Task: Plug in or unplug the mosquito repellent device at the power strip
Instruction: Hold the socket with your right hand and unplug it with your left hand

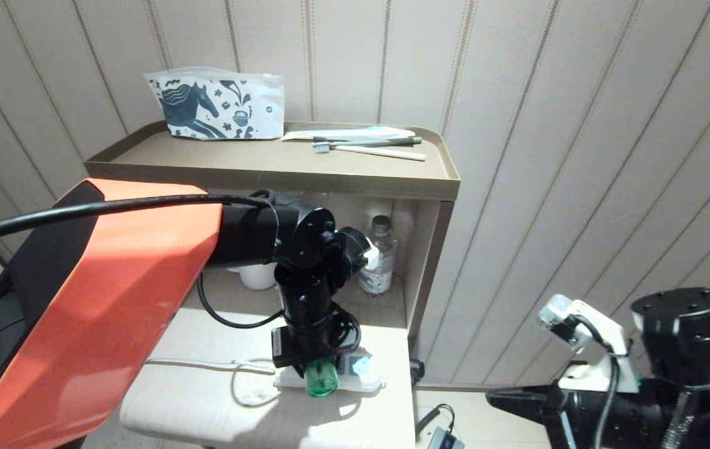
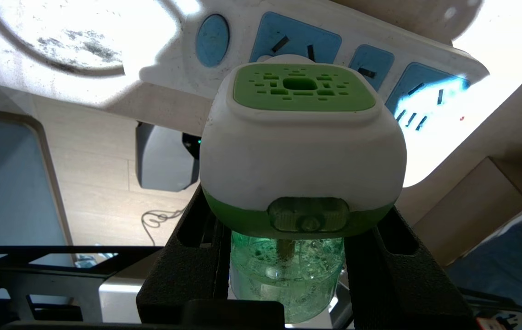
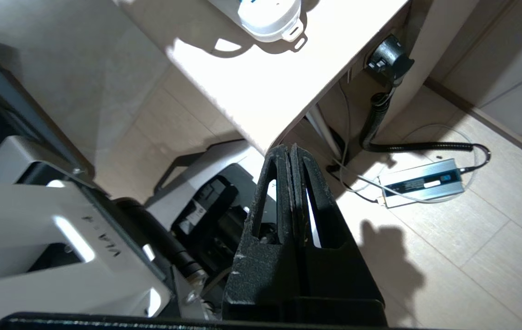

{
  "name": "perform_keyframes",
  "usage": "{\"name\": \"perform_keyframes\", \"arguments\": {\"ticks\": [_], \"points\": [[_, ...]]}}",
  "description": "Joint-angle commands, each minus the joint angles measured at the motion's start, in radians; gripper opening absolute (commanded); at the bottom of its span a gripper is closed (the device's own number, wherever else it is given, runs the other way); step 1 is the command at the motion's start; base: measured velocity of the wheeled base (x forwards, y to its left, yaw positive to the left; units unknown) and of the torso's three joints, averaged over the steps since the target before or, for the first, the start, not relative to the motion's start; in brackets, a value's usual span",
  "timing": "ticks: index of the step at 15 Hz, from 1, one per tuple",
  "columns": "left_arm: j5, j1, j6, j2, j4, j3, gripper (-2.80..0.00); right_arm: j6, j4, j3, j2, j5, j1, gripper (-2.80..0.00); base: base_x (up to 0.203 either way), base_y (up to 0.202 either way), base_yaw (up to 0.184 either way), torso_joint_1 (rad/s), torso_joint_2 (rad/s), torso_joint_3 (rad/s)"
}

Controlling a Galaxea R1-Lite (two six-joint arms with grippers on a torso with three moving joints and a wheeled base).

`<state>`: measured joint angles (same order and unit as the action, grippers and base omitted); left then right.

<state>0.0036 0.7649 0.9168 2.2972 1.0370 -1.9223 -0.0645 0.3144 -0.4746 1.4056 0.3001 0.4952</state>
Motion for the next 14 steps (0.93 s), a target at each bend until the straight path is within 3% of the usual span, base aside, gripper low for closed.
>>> {"name": "perform_keyframes", "arguments": {"ticks": [1,8,14], "points": [[-0.001,0.005,0.005,0.001,0.008,0.0,-2.8,-0.001,0.033,-0.022,0.149,-0.033,0.063,-2.8,0.0,0.0,0.0,0.0,0.0,0.0],[0.001,0.056,0.019,0.019,0.009,0.006,-2.8,-0.001,0.212,-0.083,0.433,-0.163,0.212,-2.8,0.0,0.0,0.0,0.0,0.0,0.0],[0.001,0.068,0.019,0.025,0.009,0.005,-2.8,0.002,0.259,-0.091,0.467,-0.188,0.224,-2.8,0.0,0.0,0.0,0.0,0.0,0.0]]}}
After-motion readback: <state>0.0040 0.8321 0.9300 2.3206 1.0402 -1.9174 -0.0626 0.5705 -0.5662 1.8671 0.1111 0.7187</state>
